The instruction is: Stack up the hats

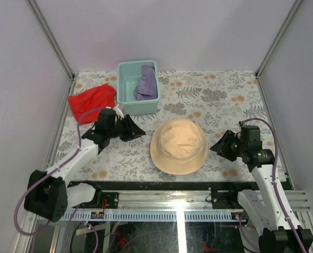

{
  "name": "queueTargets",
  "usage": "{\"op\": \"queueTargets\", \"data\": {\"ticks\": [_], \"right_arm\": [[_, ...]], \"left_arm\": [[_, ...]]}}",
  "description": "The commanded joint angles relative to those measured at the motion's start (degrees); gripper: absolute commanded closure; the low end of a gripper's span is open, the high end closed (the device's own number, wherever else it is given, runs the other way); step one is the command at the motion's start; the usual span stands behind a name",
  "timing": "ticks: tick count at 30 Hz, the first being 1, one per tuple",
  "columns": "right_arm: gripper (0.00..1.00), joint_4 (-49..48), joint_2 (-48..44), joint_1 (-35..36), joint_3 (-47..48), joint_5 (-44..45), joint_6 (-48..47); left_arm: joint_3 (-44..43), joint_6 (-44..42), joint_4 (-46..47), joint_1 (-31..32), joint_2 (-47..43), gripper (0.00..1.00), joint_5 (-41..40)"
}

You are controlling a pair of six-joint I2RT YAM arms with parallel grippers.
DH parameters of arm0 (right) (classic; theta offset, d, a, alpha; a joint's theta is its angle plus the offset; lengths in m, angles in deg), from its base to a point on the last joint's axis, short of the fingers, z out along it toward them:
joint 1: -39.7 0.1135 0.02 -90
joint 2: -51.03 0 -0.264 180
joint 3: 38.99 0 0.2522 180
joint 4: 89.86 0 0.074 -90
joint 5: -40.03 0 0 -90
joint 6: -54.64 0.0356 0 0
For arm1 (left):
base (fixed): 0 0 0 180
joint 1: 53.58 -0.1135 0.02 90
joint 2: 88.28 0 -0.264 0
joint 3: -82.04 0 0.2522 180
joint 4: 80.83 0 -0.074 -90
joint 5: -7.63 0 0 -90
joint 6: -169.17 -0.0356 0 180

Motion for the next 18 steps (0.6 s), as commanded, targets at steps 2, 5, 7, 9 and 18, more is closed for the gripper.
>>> {"op": "queueTargets", "data": {"ticks": [2,5,7,9,18], "right_arm": [[0.51,2.78,0.06,-0.22,3.85,-0.32,-0.43],[0.53,3.47,0.59,-0.17,4.33,-1.79,-0.90],[0.51,3.94,0.65,-0.19,4.56,-3.21,-0.39],[0.48,4.64,0.66,-0.18,4.55,-4.33,0.38],[0.44,4.32,0.97,-0.17,4.58,-5.27,3.12]], "left_arm": [[-11.98,-4.78,2.99,-0.61,14.05,0.69,6.77],[-18.89,-7.19,3.82,-0.52,21.70,0.73,11.16],[-23.13,-8.26,4.00,-0.31,25.52,0.73,13.31],[-26.30,-9.55,3.45,-0.18,28.09,0.72,14.50],[-29.68,-10.84,6.42,-0.09,36.50,0.70,20.30]]}}
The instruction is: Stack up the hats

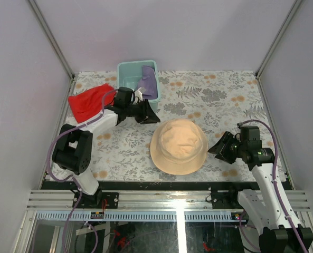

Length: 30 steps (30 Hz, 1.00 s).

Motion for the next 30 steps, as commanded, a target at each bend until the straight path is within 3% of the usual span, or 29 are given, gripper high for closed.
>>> {"op": "queueTargets", "data": {"ticks": [1,16,18,23,30], "right_arm": [[0.44,0.28,0.92,-0.14,3.42,-2.15,1.37],[0.44,-3.47,4.13,-0.13,3.59,-1.31,4.09],[0.44,-3.77,4.14,-0.13,3.26,-1.31,4.26],[0.44,-5.21,5.01,-0.15,2.54,-1.75,4.74],[0.44,-7.17,7.51,-0.12,3.16,-2.01,4.40]], "left_arm": [[-2.30,-2.05,3.57,0.14,4.48,0.70,5.96],[-3.41,-2.41,4.98,0.16,7.70,0.70,15.15],[-2.38,-1.63,6.27,0.14,7.39,0.75,16.17],[1.47,-0.52,8.91,0.14,7.31,1.00,17.81],[6.75,-1.88,9.77,0.05,6.30,1.00,15.12]]}}
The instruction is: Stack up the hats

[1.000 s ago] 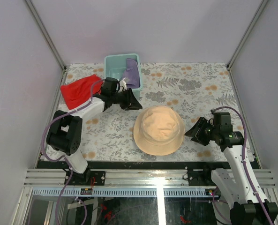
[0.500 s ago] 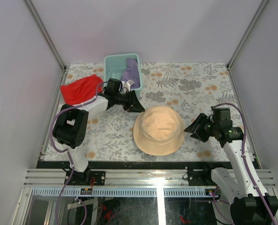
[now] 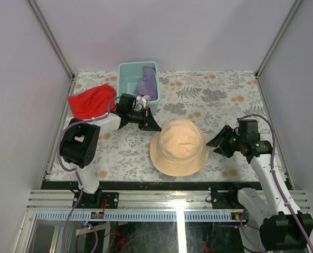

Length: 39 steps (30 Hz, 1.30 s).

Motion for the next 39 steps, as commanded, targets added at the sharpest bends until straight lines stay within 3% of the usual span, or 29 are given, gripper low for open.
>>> {"op": "queueTargets", "data": {"ticks": [1,5,8,11,19,22,25,28,32,39], "right_arm": [[0.44,-2.51,1.35,-0.14,0.97,-1.26,0.12],[0.44,-2.58,2.11,-0.13,1.75,-1.04,-0.46],[0.44,-2.58,2.09,-0.09,1.52,-1.03,-0.65],[0.44,-2.48,1.59,-0.12,1.33,-0.88,-0.90],[0.43,-3.03,1.15,-0.13,0.57,-1.00,-1.40],[0.43,-3.31,0.88,-0.16,0.46,-1.09,-1.43],[0.42,-3.54,0.50,-0.14,0.73,-1.21,-1.40],[0.40,-3.58,-0.13,-0.17,1.61,-1.10,-1.77],[0.35,-2.63,-0.79,-0.18,3.72,0.12,-2.86],[0.28,-0.21,-1.62,-0.17,7.46,2.94,-4.46]], "left_arm": [[3.27,-0.27,1.19,0.08,-1.26,1.00,-0.15],[3.19,0.34,1.19,-0.10,-2.41,1.00,-0.99],[1.55,0.37,-0.46,-0.83,-3.87,0.84,-2.45],[-0.22,0.20,-1.92,-1.39,-6.19,0.74,-4.04],[-10.00,-3.48,-10.44,-1.42,-11.39,0.68,-8.90],[-15.32,-6.24,-15.37,-1.49,-13.31,0.65,-15.63],[-22.69,-7.84,-23.91,-1.81,-13.26,0.51,-30.80],[-27.91,-5.79,-26.36,-4.21,-10.30,0.46,-39.76],[-37.82,-4.48,-31.86,-7.47,-0.36,0.47,-41.98],[-56.44,-6.30,-40.70,-7.86,18.66,0.47,-50.01]]}}
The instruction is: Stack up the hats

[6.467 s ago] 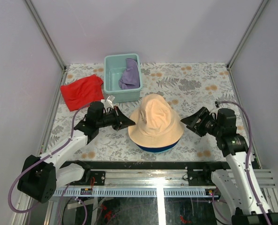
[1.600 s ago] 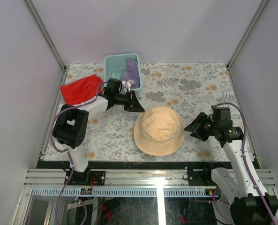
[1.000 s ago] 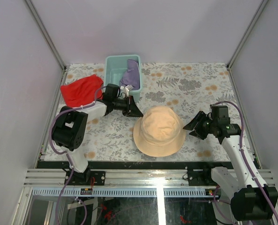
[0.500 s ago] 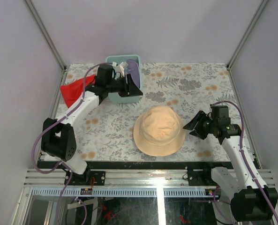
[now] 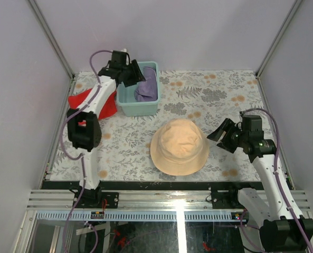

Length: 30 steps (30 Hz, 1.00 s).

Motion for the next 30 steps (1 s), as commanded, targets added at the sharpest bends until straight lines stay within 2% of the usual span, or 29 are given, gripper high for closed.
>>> {"op": "queueTargets", "data": {"ticks": [1,9,16,23,30], "right_arm": [[0.28,0.95,-1.53,-0.17,4.18,2.48,-1.77],[0.27,2.00,-2.14,-0.17,5.26,5.48,-1.60],[0.27,1.88,-1.22,-0.17,6.14,7.45,-1.24],[0.27,1.04,-0.09,-0.19,6.71,8.91,-0.24],[0.27,0.88,1.93,-0.21,8.29,9.98,-0.13]], "left_arm": [[-8.36,-0.76,-8.72,0.12,9.31,0.47,-7.98],[-17.40,0.45,-8.47,-0.18,19.82,0.48,-11.22],[-18.69,-1.11,-4.13,-0.35,23.79,0.44,-14.41],[-22.14,-3.18,-4.21,-0.50,28.59,0.41,-12.57],[-23.93,-5.20,-6.23,-0.49,31.00,0.38,-15.79]]}}
